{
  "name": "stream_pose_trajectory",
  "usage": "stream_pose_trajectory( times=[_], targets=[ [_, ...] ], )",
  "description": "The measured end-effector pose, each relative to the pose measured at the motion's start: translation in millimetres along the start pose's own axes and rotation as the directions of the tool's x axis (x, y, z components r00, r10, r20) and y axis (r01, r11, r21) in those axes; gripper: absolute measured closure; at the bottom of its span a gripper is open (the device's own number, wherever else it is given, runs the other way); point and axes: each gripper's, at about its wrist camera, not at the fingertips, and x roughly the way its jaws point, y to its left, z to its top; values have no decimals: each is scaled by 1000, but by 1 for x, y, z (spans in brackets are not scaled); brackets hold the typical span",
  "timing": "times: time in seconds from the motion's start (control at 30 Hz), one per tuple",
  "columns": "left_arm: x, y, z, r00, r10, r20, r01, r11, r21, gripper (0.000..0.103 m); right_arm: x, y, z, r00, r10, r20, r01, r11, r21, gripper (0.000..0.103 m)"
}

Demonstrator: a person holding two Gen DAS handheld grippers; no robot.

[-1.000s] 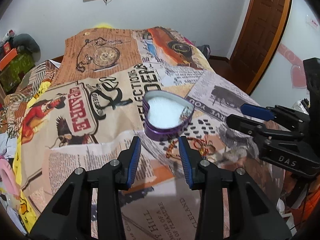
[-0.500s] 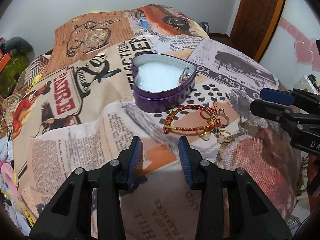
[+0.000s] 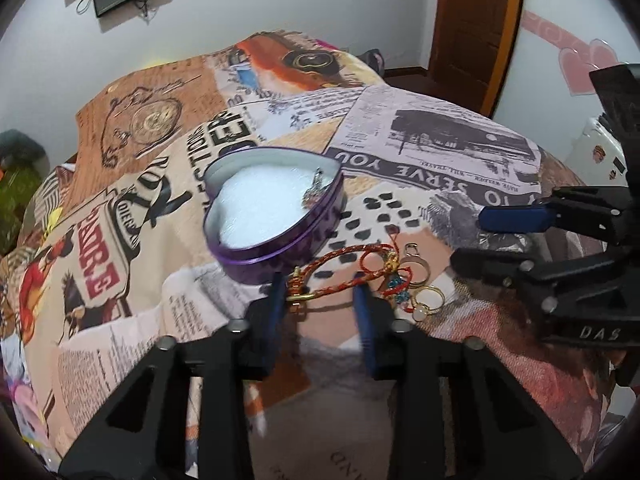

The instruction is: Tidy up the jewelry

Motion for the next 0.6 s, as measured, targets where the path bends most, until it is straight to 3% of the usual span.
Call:
stream_pose_trajectory(
  times=[0.17,0.6],
  targets=[
    [2,-4,3,1000,-19,13,19,1000,12,96,2,4,-1,1000,2,-3,-2,1000,-18,58],
    [-39,38,-21,998,-17,59,28,981,-191,97,7,16,0,998,54,7,-54,997,-57,58]
  ],
)
